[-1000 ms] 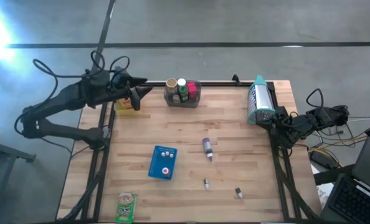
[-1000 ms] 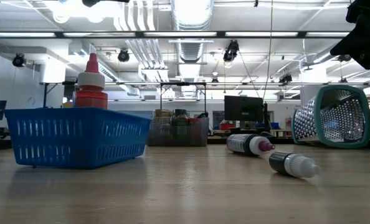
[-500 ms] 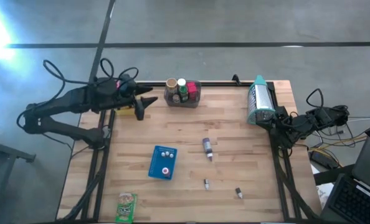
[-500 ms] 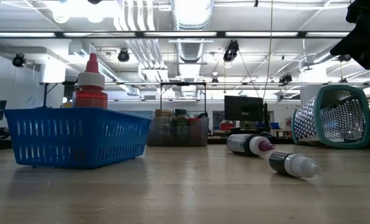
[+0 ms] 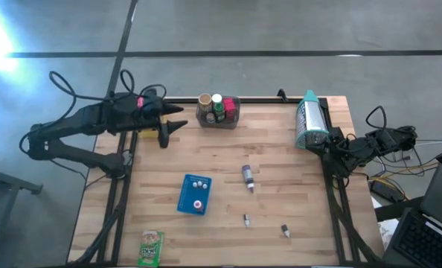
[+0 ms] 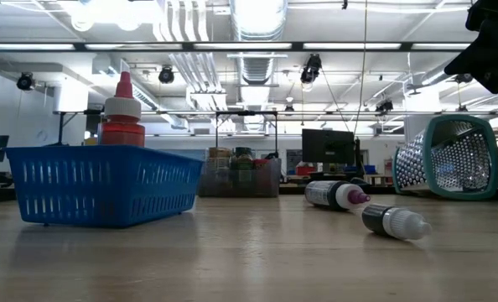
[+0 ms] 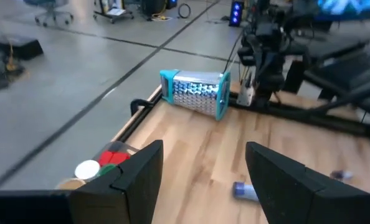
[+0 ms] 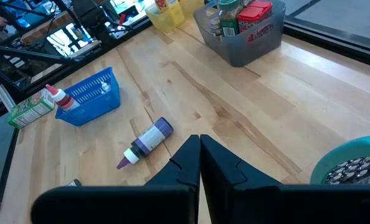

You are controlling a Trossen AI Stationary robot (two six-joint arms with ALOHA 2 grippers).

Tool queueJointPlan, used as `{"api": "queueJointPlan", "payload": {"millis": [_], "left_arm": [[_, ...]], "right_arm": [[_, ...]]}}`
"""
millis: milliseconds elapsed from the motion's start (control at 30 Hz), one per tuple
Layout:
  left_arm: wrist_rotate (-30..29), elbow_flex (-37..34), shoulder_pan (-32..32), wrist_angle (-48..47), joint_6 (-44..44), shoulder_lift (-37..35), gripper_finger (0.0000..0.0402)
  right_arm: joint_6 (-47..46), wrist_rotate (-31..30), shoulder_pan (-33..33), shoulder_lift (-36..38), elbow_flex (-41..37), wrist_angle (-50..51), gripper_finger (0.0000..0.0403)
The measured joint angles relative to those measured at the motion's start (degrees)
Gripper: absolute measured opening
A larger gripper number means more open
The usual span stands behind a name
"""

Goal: Pick & Place Kitchen Items
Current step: Put the green cereal box into the yellow bin

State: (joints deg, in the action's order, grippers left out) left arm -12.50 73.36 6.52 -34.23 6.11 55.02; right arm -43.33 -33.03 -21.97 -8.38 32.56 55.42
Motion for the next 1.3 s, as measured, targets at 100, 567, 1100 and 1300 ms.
{"api": "queueJointPlan", "payload": {"millis": [100, 567, 1100, 1300], "left_arm": [[-0.01, 0.0, 0.0, -0.65, -5.68, -0.02, 0.0234], [3.56, 1.97, 0.0, -7.92, -12.21, 0.11, 0.0234], [7.03, 5.16, -0.11, -33.32, -10.05, 0.18, 0.0234], [6.97, 6.84, -0.11, -38.17, -2.15, 0.11, 0.0234]], "right_arm": [[0.0, 0.01, 0.02, 0.0, 0.0, 0.0, 0.0008], [0.0, 0.0, 0.0, 0.0, 0.0, 0.0, 0.0008], [0.0, 0.0, 0.02, 0.0, 0.0, 0.0, 0.0008], [0.0, 0.0, 0.01, 0.0, 0.0, 0.0, 0.0008]]}}
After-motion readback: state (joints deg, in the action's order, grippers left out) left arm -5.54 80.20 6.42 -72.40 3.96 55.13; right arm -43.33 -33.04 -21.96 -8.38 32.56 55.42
